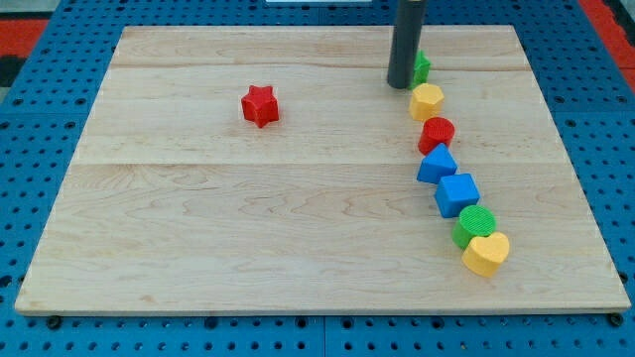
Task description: Move the red star towards the top center
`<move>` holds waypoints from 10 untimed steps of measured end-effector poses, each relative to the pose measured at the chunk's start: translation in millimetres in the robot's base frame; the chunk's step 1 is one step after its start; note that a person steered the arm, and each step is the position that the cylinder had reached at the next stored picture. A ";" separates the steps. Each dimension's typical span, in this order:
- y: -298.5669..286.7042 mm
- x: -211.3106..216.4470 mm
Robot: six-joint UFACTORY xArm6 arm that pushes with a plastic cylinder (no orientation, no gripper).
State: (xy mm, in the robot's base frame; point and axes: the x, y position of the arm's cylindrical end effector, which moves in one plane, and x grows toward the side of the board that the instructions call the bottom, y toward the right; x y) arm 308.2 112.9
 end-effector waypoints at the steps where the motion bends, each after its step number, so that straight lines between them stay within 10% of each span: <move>1: -23.4 0.0; 4: -105.0 122.4; 8: -169.3 0.2; 10: -184.6 10.1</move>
State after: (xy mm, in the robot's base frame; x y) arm 318.2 -71.7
